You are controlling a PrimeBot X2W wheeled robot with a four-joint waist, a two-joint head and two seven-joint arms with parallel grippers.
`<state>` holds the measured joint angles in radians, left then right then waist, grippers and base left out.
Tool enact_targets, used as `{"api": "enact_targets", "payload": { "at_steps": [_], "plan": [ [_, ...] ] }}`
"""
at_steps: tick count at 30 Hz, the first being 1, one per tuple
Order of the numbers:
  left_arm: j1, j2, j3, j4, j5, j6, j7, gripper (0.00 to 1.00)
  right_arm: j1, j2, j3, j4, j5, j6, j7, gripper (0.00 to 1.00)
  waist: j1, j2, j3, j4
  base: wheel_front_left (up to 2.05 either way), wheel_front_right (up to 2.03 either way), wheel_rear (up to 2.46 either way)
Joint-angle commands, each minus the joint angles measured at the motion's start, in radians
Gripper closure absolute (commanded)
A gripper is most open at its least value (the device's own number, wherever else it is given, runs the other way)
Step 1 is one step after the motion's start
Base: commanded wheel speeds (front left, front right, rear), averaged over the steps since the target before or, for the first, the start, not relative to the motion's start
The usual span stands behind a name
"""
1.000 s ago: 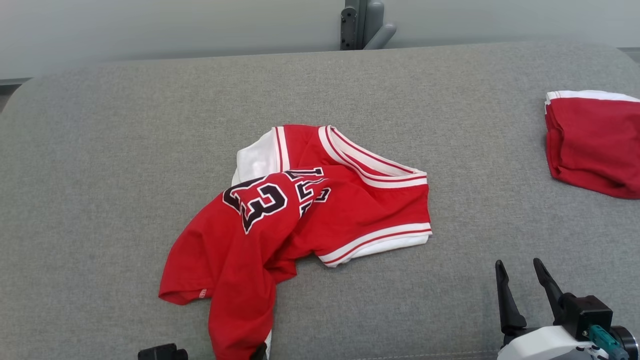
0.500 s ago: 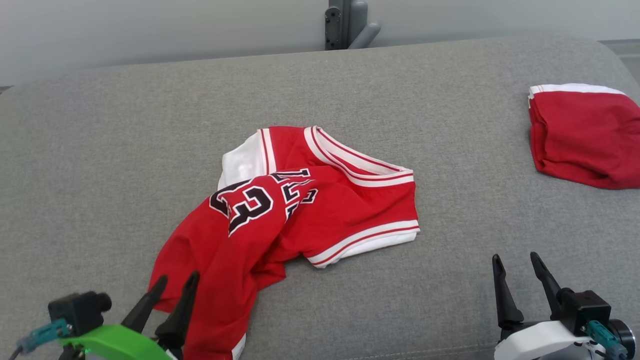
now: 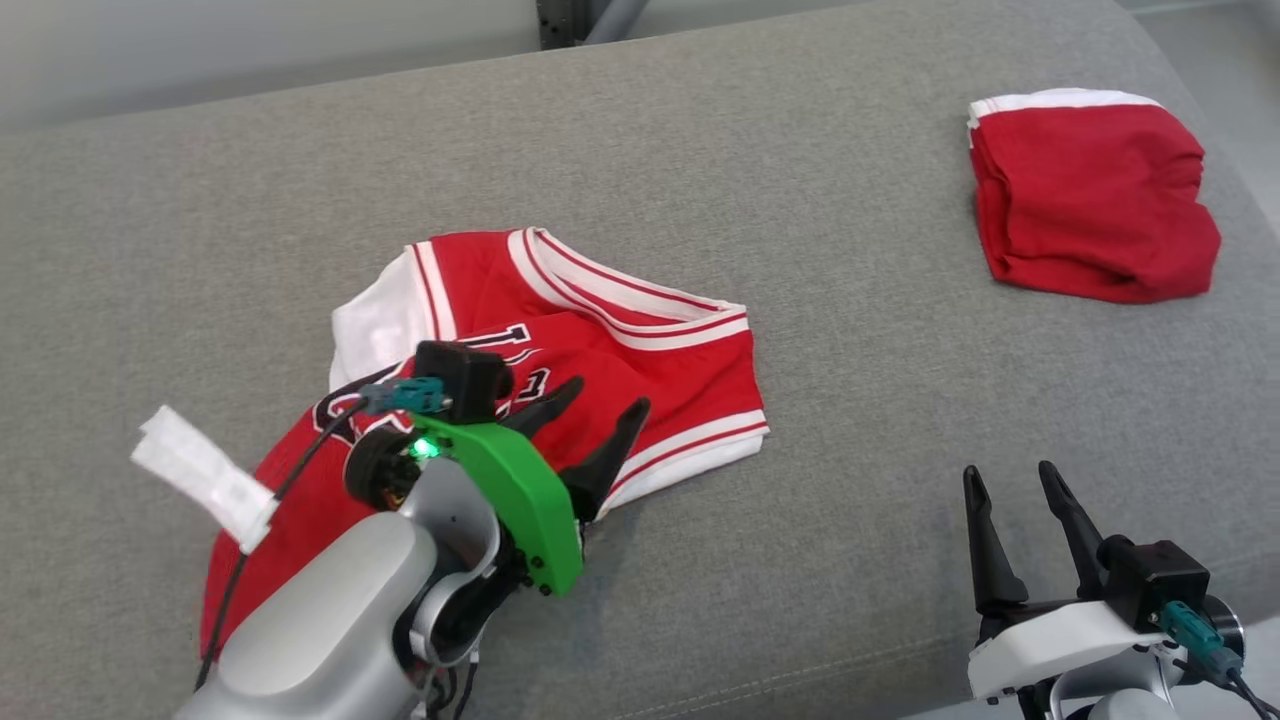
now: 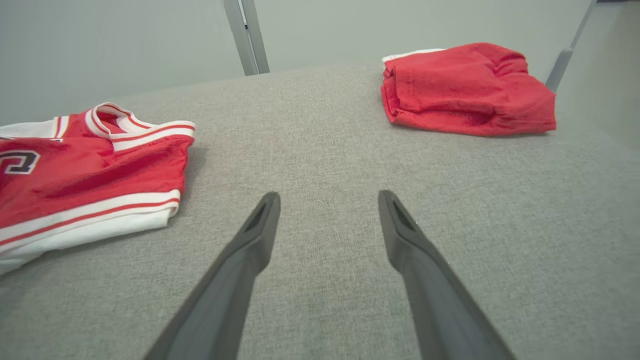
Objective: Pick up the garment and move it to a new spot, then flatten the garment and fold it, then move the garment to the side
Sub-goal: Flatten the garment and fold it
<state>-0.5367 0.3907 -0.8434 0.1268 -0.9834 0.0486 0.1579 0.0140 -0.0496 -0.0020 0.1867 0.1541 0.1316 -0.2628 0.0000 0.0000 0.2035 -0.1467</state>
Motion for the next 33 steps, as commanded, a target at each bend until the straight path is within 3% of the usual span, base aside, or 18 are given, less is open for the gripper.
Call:
{"api": "enact_targets", "payload": {
  "at_steps": [1,10,15,16,17,22,28,31,33],
  "plan": [
    [-0.039,-0.026,-0.017,0.049,0.015,-0.022,0.009,0.00,-0.011,-0.002,0.003,0.002,0.007,-0.002,-0.003,0.00,0.0000,0.0000,0.038,-0.060,0.00,0.00,0.00],
    [-0.164,-0.170,-0.089,0.380,0.079,-0.113,-0.038,0.00,-0.029,-0.001,0.008,0.010,0.048,-0.002,-0.003,0.00,0.0000,0.0000,0.069,-0.120,0.00,0.00,0.00],
    [-0.200,-0.195,-0.120,0.499,0.123,-0.129,-0.079,0.00,-0.037,-0.002,0.008,0.007,0.050,-0.002,-0.003,0.00,0.0000,0.0000,0.080,-0.128,0.00,0.00,0.00],
    [-0.204,-0.201,-0.127,0.524,0.132,-0.133,-0.091,0.65,-0.039,-0.002,0.006,0.006,0.048,-0.002,-0.003,0.00,0.0000,0.0000,0.081,-0.129,0.00,0.00,0.00],
    [-0.207,-0.207,-0.131,0.548,0.136,-0.137,-0.100,1.00,-0.039,-0.002,0.005,0.005,0.047,-0.002,-0.003,0.00,0.0000,0.0000,0.082,-0.131,0.00,0.00,0.00],
    [-0.222,-0.228,-0.125,0.601,0.130,-0.158,-0.175,1.00,-0.028,-0.001,-0.002,0.004,0.045,-0.002,-0.003,0.00,0.0000,0.0000,0.079,-0.127,0.00,0.00,0.00],
    [-0.205,-0.221,-0.006,0.560,0.020,-0.168,-0.300,1.00,-0.015,-0.001,-0.003,0.004,0.038,-0.002,-0.003,0.00,0.0000,0.0000,0.068,-0.108,0.00,0.00,0.00],
    [-0.214,-0.184,0.072,0.549,-0.019,-0.148,-0.357,1.00,-0.013,-0.002,-0.005,0.003,0.035,-0.002,-0.003,0.00,0.0000,0.0000,0.064,-0.097,0.00,0.00,0.00],
    [-0.225,-0.151,0.097,0.566,-0.006,-0.110,-0.376,1.00,-0.011,-0.002,-0.006,0.001,0.028,-0.002,-0.003,0.00,0.0000,0.0000,0.062,-0.088,0.00,0.00,0.00]
  ]
}}
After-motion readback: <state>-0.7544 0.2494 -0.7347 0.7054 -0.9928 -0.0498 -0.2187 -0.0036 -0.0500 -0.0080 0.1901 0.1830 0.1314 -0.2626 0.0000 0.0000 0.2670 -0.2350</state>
